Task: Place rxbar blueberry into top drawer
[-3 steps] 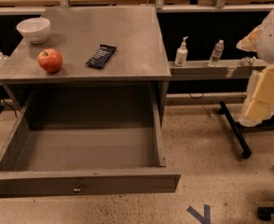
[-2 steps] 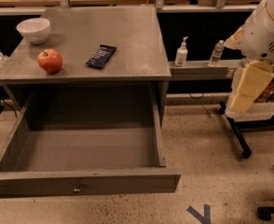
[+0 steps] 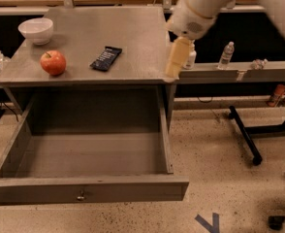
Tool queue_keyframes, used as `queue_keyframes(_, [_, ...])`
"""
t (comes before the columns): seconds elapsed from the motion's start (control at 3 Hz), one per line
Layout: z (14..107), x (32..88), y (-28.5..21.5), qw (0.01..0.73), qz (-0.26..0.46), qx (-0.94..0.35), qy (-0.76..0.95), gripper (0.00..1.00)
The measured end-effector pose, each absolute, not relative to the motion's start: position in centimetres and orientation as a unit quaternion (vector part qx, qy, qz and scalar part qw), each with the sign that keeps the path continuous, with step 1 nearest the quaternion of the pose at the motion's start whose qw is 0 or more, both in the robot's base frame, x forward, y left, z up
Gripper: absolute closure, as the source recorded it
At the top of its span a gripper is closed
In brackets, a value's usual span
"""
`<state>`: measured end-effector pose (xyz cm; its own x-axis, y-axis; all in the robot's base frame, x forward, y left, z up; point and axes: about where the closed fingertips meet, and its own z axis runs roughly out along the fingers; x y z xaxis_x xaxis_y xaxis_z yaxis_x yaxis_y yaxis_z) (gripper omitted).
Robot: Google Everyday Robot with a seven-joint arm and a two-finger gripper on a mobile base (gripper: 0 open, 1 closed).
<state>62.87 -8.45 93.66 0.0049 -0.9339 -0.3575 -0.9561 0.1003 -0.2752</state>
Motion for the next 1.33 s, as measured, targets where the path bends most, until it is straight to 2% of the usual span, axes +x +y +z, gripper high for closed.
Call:
queue_keyframes(0.33, [92.3, 71.6, 1.5, 0.297, 0.084, -0.667, 0.678, 0.00])
queue_keyframes(0.67, [93.7, 75.6, 5.2, 0.363, 0.107, -0.607, 0.699, 0.00])
queue_keyframes(1.33, [93.4, 76.8, 6.2, 0.390, 0.137, -0.580, 0.702, 0.00])
